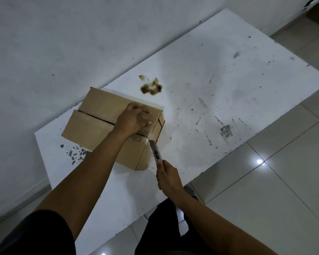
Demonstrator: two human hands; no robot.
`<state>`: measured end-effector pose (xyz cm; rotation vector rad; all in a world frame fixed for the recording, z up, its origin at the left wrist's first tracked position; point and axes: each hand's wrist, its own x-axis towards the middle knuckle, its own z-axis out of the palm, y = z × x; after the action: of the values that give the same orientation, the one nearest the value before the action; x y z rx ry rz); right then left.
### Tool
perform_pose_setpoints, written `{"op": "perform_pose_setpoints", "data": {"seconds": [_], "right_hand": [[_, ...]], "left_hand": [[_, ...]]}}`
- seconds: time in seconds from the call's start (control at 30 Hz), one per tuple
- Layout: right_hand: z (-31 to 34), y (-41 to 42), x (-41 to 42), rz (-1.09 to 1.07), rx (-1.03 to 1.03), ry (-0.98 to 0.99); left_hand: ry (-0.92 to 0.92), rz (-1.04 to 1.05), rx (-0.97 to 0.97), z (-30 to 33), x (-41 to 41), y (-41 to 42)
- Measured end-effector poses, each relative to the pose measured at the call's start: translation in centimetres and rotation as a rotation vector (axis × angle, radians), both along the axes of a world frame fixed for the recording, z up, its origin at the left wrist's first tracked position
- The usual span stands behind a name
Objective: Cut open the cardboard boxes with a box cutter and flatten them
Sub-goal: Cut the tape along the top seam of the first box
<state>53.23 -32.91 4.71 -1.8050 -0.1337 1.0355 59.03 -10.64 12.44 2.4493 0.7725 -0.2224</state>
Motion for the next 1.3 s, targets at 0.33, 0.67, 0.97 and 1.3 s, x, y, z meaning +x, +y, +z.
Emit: {"op": "perform_pose_setpoints", "data": {"seconds": [0.33,0.67,0.97,1.3], "right_hand": [[-0.1,-2.1,0.2,-0.059,0.048,0.047],[1.2,1.7,8.2,-0.128,0.040,-0.154],[-2.0,3.6,15.8,0.308,-0.356,-0.251],[-3.2,3.4,14.8,0.709,-0.364,-0.598]], "left_hand": [[0.027,-0.006,-0.002,-0.9,-0.7,-0.2],[0.108,0.323,0.280,-1.7,-7.7,-2.3],[0.157,0.562,-0.003,-2.5,-9.1,-2.2],[0.184,0.488,-0.141,-2.6,-14.2,-0.4]]}}
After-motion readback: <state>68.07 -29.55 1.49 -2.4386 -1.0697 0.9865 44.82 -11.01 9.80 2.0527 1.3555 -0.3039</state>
